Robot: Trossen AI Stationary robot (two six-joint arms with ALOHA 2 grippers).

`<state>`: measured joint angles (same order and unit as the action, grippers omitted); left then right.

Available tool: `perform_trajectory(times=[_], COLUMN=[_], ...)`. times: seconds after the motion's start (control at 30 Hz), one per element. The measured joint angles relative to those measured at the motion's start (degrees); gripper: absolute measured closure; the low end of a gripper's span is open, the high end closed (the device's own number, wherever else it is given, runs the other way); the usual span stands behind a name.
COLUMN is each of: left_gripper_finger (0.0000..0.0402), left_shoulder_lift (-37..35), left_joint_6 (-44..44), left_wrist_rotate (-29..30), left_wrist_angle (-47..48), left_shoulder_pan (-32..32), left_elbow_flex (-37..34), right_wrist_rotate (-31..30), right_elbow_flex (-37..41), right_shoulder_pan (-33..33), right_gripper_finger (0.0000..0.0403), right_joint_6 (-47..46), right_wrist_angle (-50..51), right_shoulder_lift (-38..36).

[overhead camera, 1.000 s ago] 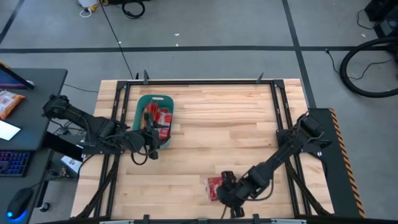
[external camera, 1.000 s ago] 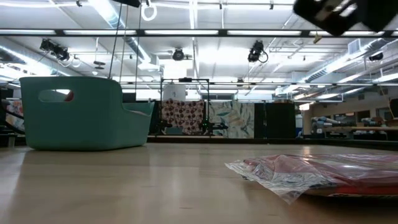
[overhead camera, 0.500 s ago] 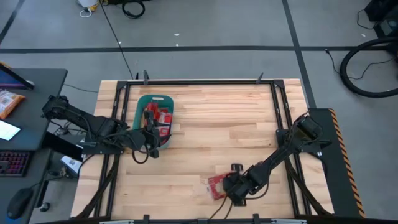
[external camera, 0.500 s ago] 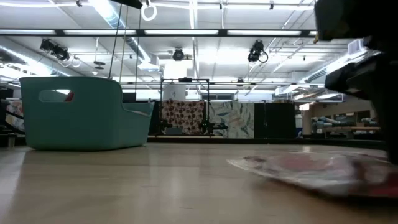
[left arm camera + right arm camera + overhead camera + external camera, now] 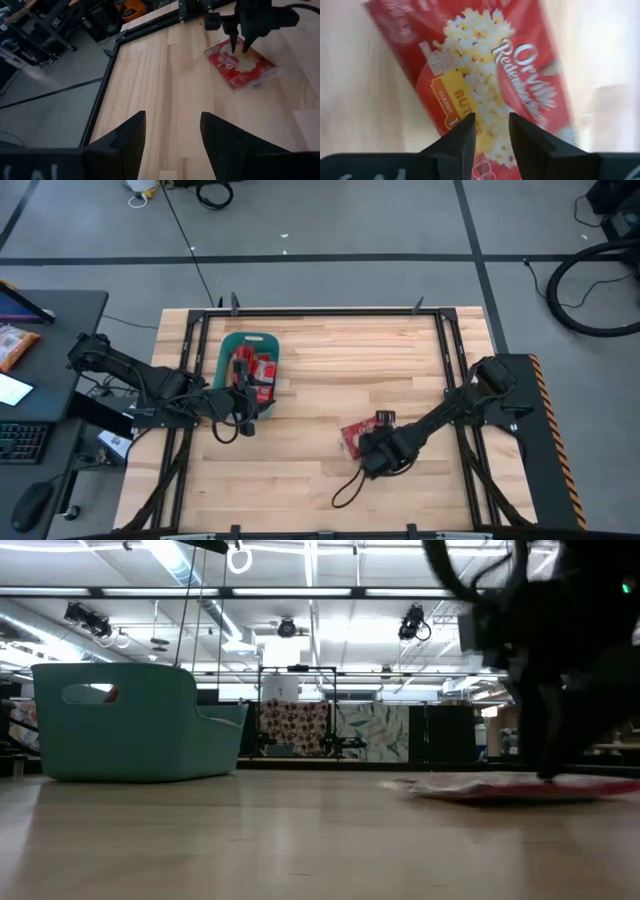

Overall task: Sort popcorn bags into baskets
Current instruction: Put the red popcorn bag into the green bin

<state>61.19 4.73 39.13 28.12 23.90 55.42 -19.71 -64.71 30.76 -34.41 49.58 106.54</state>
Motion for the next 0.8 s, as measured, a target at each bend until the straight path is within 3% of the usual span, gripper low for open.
perform_trajectory(times=[0.2,0.5,0.8], left_gripper_finger=[0.0209,0.0209,0.0209], left_shoulder_lift=[0.0,0.0,0.0], left_joint_6=[-1.1,-1.2,-1.6], left_wrist_rotate=[0.0,0.0,0.0], left_wrist_angle=[0.0,0.0,0.1], left_shoulder_pan=[0.0,0.0,0.0], left_elbow_flex=[0.0,0.0,0.0], right_wrist_rotate=[-6.6,-8.2,-9.2], right_elbow_flex=[-1.6,-1.7,-0.8], right_shoulder_pan=[1.8,6.5,7.4], right_gripper_finger=[0.0284,0.0283,0.0235], right_joint_6=[0.1,-4.7,-2.8], right_wrist_angle=[-0.4,-3.1,-7.2], right_shoulder_lift=[-4.6,-5.0,-2.7])
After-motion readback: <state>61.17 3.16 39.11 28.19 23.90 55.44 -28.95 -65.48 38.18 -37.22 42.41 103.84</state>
